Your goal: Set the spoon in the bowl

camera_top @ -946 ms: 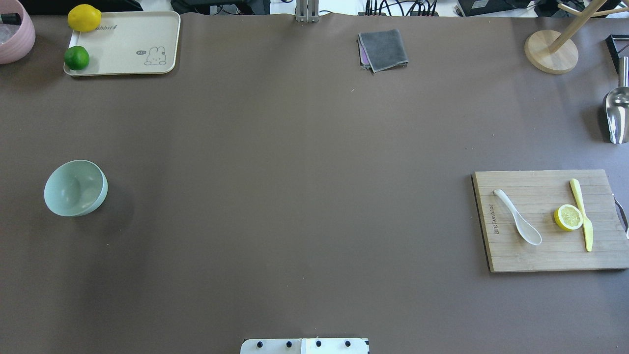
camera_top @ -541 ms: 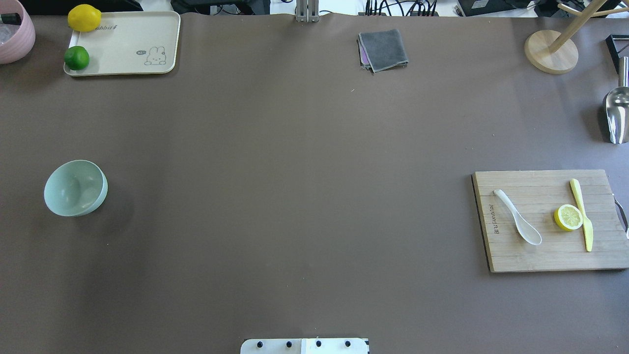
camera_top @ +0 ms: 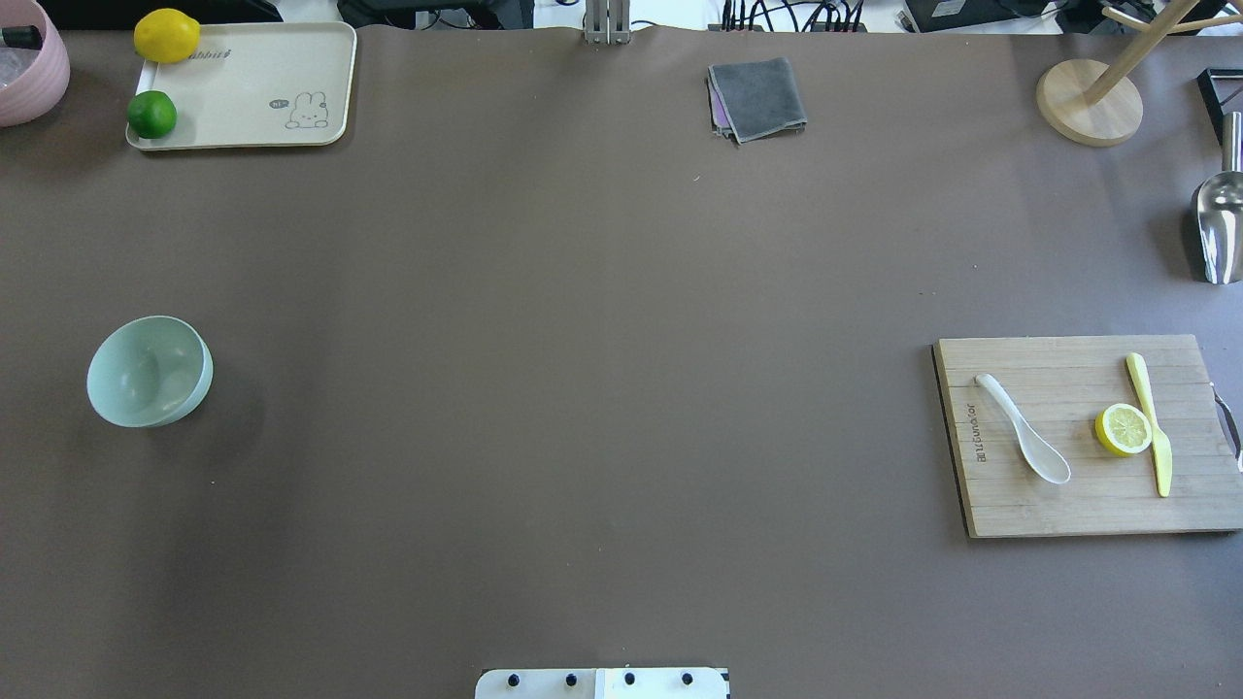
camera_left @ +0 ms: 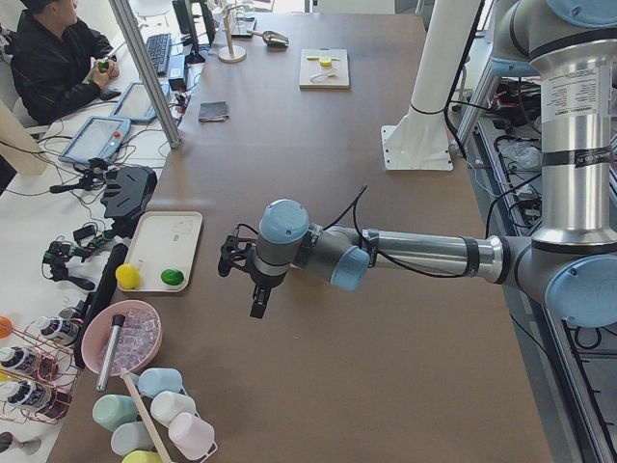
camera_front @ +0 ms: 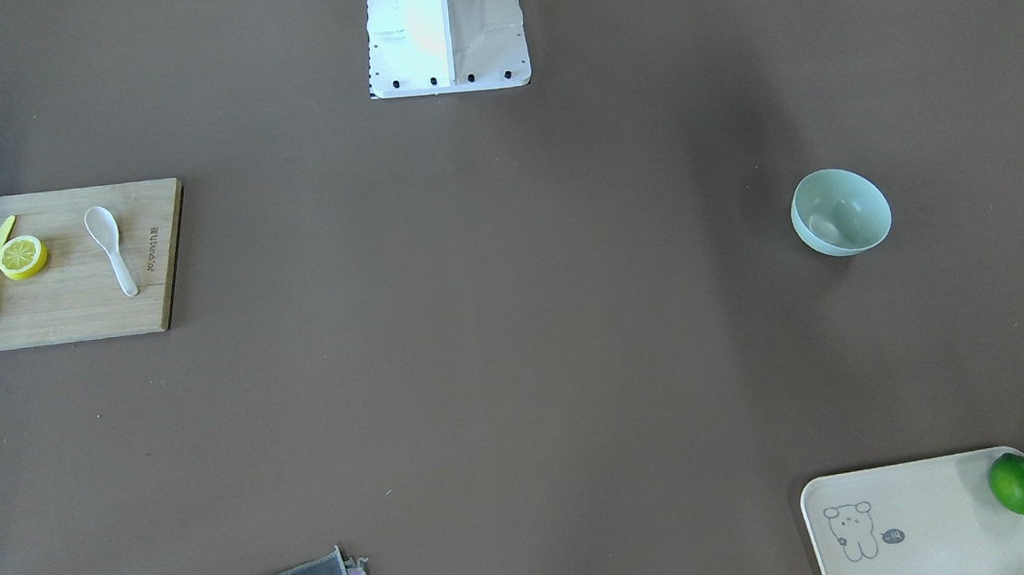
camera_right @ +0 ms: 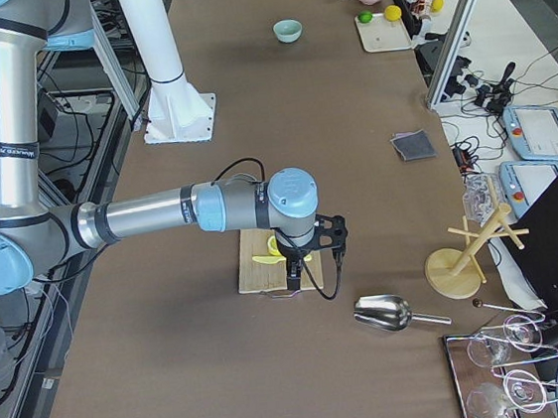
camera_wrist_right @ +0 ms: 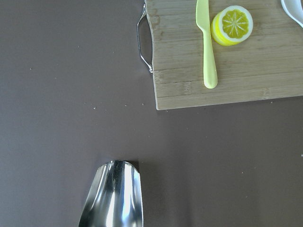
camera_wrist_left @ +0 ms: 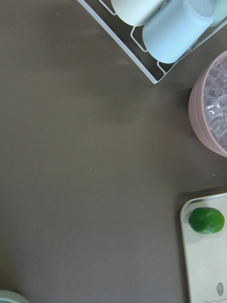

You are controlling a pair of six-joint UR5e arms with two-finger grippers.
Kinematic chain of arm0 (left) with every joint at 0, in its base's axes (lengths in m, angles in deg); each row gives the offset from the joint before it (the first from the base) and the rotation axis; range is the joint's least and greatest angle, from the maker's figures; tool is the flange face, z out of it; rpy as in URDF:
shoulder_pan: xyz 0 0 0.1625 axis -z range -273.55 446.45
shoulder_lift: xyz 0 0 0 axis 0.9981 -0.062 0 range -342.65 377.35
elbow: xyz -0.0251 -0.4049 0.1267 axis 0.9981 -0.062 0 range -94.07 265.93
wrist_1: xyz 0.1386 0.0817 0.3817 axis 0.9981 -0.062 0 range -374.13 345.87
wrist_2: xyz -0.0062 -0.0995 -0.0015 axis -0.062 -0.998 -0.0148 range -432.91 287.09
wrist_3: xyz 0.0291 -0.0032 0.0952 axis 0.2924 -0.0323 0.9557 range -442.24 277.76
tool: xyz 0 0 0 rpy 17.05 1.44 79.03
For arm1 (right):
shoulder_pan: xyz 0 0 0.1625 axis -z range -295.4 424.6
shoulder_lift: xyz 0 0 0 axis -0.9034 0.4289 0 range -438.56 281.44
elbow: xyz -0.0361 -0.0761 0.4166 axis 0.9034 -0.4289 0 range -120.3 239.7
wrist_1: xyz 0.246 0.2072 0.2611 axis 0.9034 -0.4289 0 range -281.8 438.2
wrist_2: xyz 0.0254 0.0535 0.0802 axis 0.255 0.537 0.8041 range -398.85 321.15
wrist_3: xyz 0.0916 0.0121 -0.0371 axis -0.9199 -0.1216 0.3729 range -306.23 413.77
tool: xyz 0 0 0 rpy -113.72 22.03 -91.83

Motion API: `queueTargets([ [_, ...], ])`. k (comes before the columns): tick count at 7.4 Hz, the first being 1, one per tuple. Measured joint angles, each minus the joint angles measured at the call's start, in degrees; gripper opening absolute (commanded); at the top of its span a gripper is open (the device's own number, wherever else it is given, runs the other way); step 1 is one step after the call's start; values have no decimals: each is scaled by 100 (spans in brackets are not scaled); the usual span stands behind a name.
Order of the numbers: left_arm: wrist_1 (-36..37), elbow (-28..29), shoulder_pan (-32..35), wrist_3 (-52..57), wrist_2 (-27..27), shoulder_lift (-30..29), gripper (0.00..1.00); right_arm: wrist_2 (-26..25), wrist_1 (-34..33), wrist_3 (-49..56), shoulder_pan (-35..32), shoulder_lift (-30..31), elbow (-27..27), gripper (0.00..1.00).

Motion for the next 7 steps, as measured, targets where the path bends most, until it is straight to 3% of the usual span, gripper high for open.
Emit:
queueTargets([
  [7,1,53,-21,5,-8,-10,98,5,0,0,2,-35,-37,100],
])
